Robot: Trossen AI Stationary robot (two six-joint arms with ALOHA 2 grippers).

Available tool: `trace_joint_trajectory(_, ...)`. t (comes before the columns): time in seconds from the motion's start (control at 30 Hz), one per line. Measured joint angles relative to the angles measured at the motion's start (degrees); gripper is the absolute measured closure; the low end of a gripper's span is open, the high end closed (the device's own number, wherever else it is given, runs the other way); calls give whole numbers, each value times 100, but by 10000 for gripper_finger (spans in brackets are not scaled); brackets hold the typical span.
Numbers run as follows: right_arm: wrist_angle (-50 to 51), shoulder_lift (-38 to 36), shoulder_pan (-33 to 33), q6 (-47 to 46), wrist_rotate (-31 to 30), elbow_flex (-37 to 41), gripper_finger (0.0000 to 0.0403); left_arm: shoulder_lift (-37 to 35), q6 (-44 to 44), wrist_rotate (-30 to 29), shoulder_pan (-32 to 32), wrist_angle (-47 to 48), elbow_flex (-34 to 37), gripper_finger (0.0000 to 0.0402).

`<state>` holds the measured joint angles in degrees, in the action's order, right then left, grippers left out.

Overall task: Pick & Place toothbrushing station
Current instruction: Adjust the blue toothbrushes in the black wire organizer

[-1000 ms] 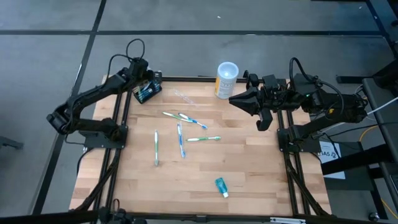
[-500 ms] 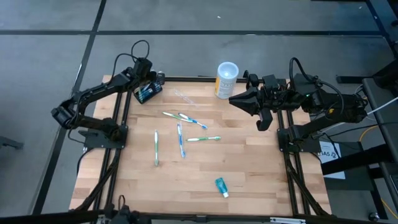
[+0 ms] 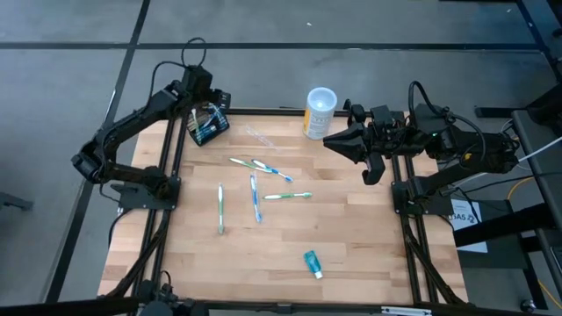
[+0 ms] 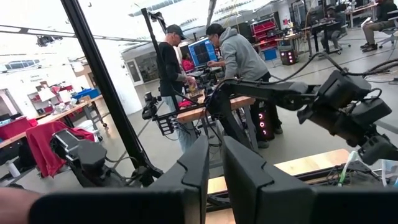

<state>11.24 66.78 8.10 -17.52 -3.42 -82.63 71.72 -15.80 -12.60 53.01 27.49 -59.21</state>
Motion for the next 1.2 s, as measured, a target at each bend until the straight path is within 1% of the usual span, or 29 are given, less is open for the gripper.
trace_joint_trajectory(0.1, 0, 0, 0, 53, 0, 0, 353, 0, 293, 224, -10, 503, -251, 222)
trace_joint_trajectory(0.27, 0, 0, 0, 193, 0, 0, 353, 99, 932, 753, -17, 708, -329, 225)
trace_joint_trajectory(0.43, 0, 0, 0, 250, 7, 0, 353, 538, 1533, 616, -191, 920, -336, 216)
trace_joint_trajectory(0.5, -3, 0, -2, 177, 60, 0, 353, 799, 1715, 616, -270, 960, -508, 213)
trace_joint_trajectory(0.57, -10, 0, -7, 80, 87, 0, 353, 1100, 1912, 606, -332, 951, -797, 211)
trace_joint_trajectory(0.67, -136, -14, -7, -37, 131, 0, 353, 1594, 2358, 487, -345, 1001, -1421, 209)
trace_joint_trajectory(0.73, -275, -29, -7, -119, 136, -2, 353, 1959, 2617, 425, -277, 1285, -1937, 208)
trace_joint_trajectory(0.87, -469, -78, 38, -137, 149, -2, 353, 2831, 3032, 286, -161, 2765, -3120, 208)
trace_joint_trajectory(0.93, -549, -90, 63, -111, 149, -2, 353, 3232, 3247, 81, -156, 3515, -3678, 208)
trace_joint_trajectory(1.0, -581, -94, 63, -71, 124, -2, 353, 3533, 3417, -78, -196, 4014, -4131, 208)
trace_joint_trajectory(1.07, -570, -94, 63, -40, 82, -2, 353, 3759, 3391, -81, -238, 4195, -4394, 208)
trace_joint_trajectory(1.13, -570, -94, 63, -7, 58, -2, 353, 3854, 3240, 87, -222, 4230, -4496, 208)
trace_joint_trajectory(1.2, -580, -94, 63, -2, -10, -2, 353, 3892, 3186, 20, -237, 4304, -4535, 208)
